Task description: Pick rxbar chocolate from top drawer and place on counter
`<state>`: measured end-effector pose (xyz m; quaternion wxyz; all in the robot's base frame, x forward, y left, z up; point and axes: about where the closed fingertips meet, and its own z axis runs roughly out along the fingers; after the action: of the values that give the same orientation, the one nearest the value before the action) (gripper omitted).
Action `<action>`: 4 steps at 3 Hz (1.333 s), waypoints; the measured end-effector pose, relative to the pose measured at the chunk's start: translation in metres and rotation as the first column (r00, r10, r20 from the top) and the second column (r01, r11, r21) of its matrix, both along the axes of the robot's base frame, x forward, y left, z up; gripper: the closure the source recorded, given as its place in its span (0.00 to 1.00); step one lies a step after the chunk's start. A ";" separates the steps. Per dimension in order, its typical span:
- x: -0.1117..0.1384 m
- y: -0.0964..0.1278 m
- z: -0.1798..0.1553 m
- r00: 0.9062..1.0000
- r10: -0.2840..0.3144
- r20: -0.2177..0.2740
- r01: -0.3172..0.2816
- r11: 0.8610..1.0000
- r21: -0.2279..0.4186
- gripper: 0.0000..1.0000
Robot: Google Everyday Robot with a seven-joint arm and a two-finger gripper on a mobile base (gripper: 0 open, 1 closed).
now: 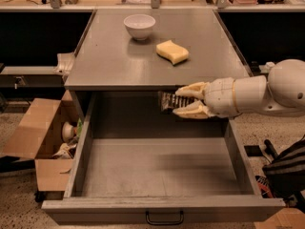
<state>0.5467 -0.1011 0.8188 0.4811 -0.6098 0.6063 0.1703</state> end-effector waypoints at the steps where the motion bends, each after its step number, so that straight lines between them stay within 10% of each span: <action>1: 0.032 -0.022 0.045 0.996 -0.077 0.042 0.076 0.997 0.032 1.00; 4: 0.135 -0.103 0.063 0.932 -0.360 -0.053 0.364 0.923 0.126 1.00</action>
Offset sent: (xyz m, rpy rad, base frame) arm 0.1232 -0.1060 0.0991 0.1399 -0.0473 -0.3440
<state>0.6814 -0.2040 0.8821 0.5351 -0.4515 0.7025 0.1275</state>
